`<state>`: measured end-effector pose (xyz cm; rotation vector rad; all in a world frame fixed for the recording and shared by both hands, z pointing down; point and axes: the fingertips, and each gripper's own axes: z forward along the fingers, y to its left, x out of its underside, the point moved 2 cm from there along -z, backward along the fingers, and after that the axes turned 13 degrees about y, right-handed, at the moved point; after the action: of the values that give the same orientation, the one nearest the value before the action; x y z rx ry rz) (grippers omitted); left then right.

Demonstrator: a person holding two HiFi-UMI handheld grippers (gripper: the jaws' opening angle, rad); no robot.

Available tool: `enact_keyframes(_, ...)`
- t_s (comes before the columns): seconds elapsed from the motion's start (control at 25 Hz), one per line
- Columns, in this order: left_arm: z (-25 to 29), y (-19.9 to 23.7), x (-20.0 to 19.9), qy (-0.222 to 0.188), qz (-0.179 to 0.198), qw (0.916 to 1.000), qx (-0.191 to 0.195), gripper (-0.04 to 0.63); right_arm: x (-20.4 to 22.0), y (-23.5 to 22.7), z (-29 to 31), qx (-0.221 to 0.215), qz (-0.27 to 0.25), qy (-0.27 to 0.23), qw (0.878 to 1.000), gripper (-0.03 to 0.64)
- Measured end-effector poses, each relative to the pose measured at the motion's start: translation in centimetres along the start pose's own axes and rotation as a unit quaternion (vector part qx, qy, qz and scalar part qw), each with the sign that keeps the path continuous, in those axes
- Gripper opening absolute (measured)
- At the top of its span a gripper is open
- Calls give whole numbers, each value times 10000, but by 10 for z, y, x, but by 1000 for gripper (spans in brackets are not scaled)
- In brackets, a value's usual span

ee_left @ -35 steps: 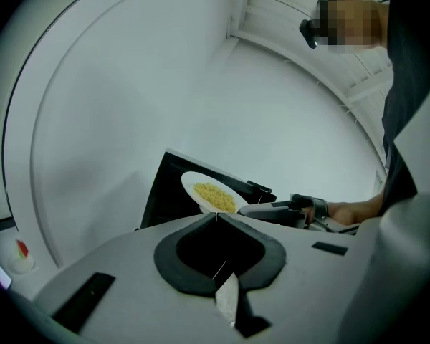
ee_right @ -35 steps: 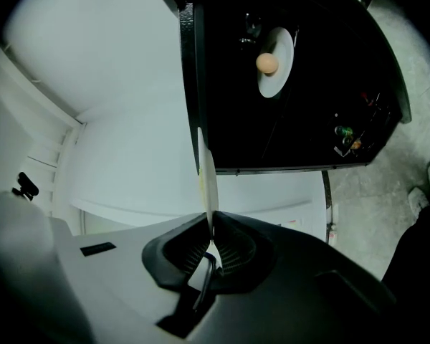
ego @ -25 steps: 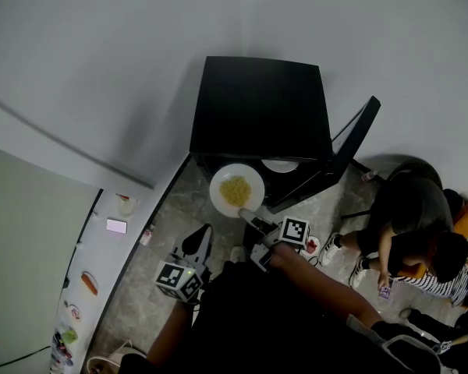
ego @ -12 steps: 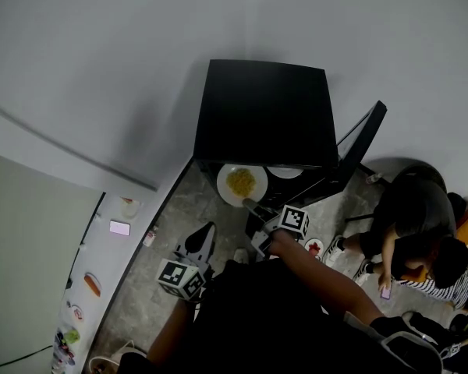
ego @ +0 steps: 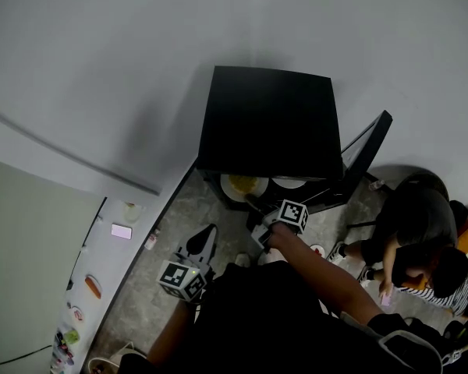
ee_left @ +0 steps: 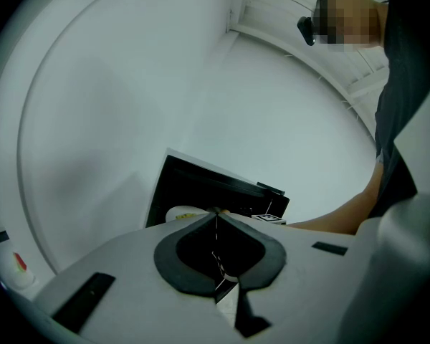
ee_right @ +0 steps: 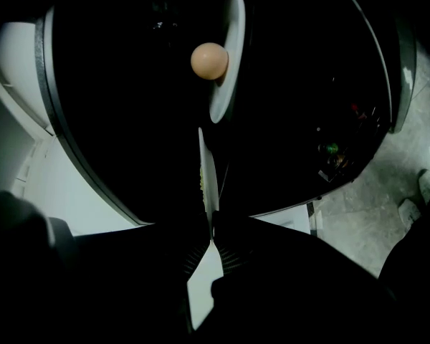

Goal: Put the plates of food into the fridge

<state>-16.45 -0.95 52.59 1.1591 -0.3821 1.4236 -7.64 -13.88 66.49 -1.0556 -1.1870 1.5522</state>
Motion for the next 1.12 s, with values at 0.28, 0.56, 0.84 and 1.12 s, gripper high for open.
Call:
enact_keyframes(0.28, 5, 4, -5, -3, 81, 10000, -38, 23, -19, -2, 15, -23, 173, -187, 9997, 34)
enact_keyframes(0.56, 7, 7, -8, -10, 24, 10000, -36, 23, -30, 0, 25, -58, 352, -323, 9988, 34)
enact_keyframes(0.84, 5, 6, -9, -22, 21, 10000, -87, 23, -37, 2, 30, -81, 490, -378, 9980, 34)
enact_keyframes(1.12, 4, 2, -10, -66, 13, 9999, -93, 23, -38, 5, 31, -221, 569, -371, 9974, 35)
